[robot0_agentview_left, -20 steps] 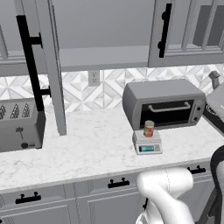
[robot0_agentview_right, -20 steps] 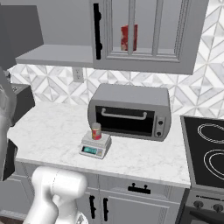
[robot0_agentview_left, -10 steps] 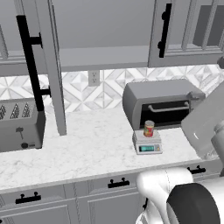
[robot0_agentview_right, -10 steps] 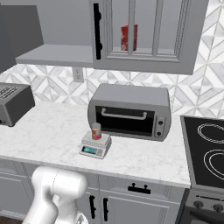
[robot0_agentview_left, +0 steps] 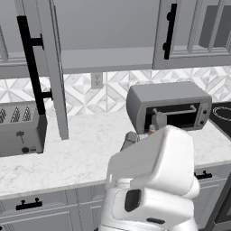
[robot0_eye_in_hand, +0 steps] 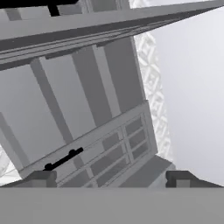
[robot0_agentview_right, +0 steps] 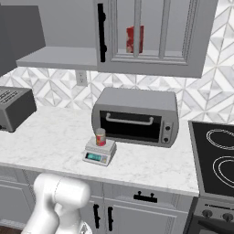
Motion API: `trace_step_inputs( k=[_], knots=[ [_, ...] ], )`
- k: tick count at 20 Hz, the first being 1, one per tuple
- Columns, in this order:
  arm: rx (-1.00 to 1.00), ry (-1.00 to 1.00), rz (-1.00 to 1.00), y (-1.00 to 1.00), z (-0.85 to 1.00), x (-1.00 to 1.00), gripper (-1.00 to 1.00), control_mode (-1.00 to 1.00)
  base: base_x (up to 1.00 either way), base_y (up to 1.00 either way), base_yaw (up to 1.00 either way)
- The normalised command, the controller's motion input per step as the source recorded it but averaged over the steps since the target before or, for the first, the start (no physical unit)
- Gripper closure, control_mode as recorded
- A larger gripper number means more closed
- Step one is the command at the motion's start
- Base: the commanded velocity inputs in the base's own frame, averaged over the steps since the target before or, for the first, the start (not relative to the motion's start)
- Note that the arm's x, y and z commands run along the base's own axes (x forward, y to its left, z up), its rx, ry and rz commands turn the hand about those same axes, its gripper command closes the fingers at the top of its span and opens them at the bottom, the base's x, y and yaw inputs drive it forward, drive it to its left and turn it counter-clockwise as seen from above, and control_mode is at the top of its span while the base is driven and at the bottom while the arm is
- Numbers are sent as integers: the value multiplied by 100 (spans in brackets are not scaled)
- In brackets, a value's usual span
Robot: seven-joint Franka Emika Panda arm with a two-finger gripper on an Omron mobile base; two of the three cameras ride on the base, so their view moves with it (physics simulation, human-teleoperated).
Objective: Pick the canned food and place it on the digital scale for weighing, and close the cabinet.
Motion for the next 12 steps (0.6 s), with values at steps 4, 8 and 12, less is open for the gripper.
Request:
trace_step_inputs(
  k=[4, 8, 12],
  knots=[
    [11, -19, -20, 100, -61, 0, -100, -100, 0, 0, 0],
    [2, -5, -17, 100, -58, 38, -100, -100, 0, 0, 0],
    [-9, 8, -9, 60, -32, 100, -100, -100, 0, 0, 0]
  ],
)
